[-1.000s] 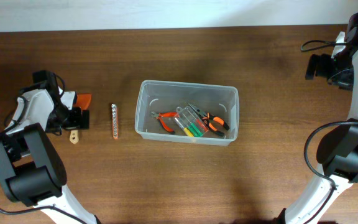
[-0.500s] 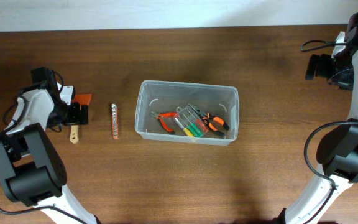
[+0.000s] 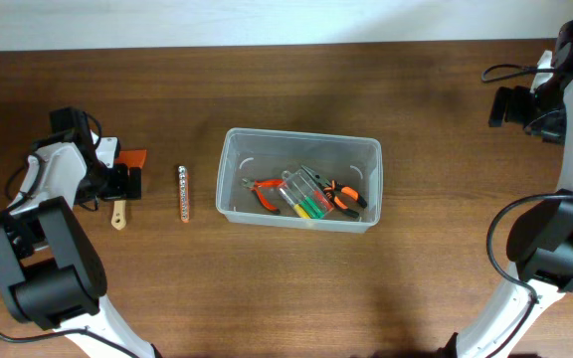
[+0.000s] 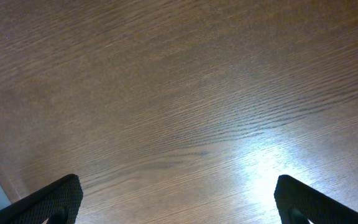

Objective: Pack container

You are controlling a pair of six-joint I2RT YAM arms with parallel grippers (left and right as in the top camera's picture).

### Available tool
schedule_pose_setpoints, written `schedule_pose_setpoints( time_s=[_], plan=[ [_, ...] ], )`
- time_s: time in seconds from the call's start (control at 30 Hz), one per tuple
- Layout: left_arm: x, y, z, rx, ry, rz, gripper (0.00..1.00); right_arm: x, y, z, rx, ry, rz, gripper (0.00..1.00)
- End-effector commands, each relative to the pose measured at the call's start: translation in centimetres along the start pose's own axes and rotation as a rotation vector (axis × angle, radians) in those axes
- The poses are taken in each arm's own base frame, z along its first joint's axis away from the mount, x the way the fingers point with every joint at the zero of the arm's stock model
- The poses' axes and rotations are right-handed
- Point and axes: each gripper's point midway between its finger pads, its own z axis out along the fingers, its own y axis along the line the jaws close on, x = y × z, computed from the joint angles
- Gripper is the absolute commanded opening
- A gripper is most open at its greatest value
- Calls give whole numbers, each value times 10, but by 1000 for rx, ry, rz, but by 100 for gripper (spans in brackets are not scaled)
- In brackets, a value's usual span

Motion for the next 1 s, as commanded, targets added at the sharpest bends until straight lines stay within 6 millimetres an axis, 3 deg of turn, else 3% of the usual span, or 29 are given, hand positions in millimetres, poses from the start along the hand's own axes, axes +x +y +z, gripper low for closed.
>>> schedule_pose_setpoints(
  time_s=[0.0,0.23,0.73,0.83,0.97],
  plan=[
    [-5,1,2,-8,-6,19,99,1,0,1,5,5,7,99],
    [-1,-7,14,38,19,28,99,1,0,1,5,5,7,99],
    [-3,-8,15,44,11,45,100,1,0,1,5,5,7,99],
    [-3,-8,15,44,11,45,91,1,0,1,5,5,7,99],
    [-3,-8,15,44,11,45,89,1,0,1,5,5,7,99]
  ],
)
